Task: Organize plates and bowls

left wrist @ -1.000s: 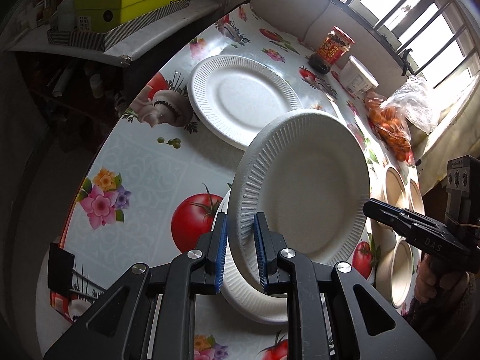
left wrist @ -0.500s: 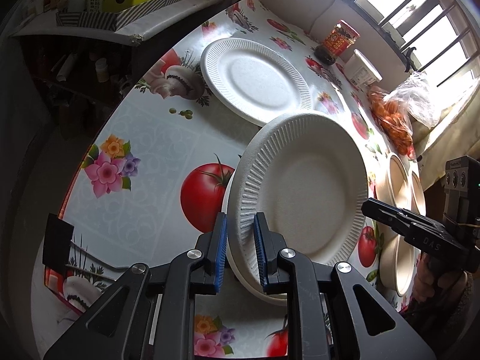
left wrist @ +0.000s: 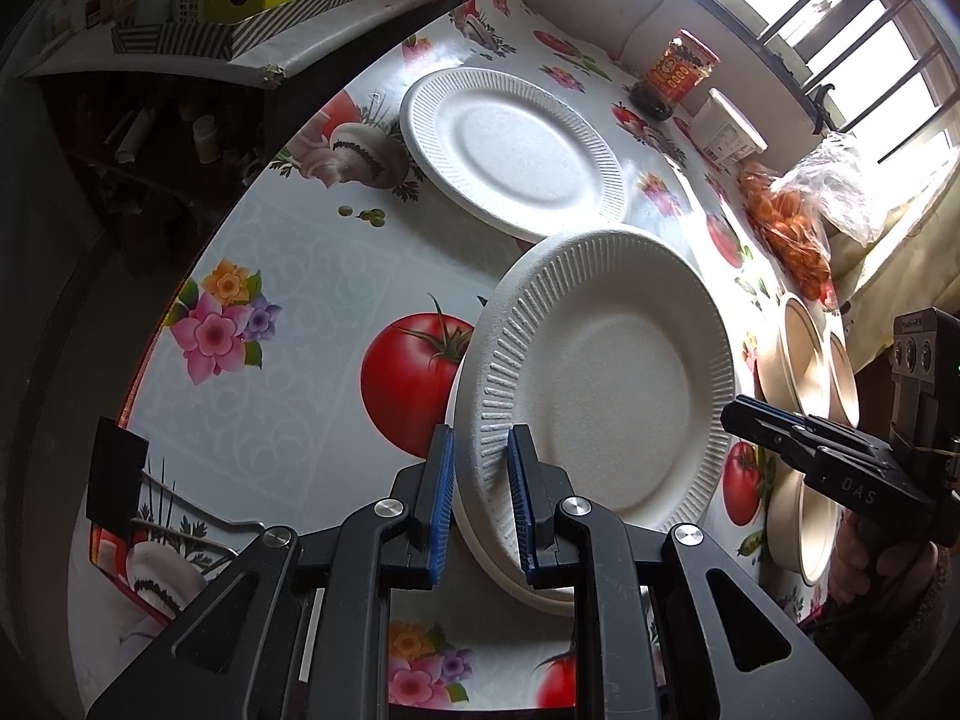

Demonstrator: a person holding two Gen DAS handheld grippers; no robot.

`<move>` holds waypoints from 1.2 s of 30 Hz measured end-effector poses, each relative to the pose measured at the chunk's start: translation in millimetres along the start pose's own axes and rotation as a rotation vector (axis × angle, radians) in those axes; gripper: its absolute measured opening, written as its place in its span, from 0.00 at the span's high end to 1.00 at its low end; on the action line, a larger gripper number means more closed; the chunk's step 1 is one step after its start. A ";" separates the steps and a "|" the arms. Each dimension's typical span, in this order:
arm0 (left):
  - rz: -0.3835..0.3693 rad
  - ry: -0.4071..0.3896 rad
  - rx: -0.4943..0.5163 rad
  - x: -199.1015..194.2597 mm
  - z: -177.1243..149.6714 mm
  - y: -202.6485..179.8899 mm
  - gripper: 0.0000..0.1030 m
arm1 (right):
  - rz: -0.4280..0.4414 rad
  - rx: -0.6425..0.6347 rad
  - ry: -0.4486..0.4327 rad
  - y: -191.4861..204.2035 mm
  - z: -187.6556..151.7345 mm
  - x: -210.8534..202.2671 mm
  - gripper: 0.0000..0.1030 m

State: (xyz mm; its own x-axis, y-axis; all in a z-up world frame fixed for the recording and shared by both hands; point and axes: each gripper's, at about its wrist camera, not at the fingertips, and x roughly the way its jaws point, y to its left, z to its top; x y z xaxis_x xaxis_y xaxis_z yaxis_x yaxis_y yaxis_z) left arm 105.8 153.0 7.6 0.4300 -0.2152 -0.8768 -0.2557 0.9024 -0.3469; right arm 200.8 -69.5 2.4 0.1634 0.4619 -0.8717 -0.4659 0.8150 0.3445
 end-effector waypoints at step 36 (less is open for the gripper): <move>0.052 0.035 0.042 1.8 -4.6 -7.0 0.75 | -0.032 0.008 0.031 -0.1 -3.0 1.4 0.78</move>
State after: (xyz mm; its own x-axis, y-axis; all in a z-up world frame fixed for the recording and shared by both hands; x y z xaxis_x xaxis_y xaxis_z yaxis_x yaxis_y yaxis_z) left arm 104.4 144.7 6.9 0.3860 -0.1803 -0.9047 -0.2397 0.9274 -0.2871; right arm 198.4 -70.0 0.1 0.1515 0.4245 -0.8926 -0.4535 0.8323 0.3189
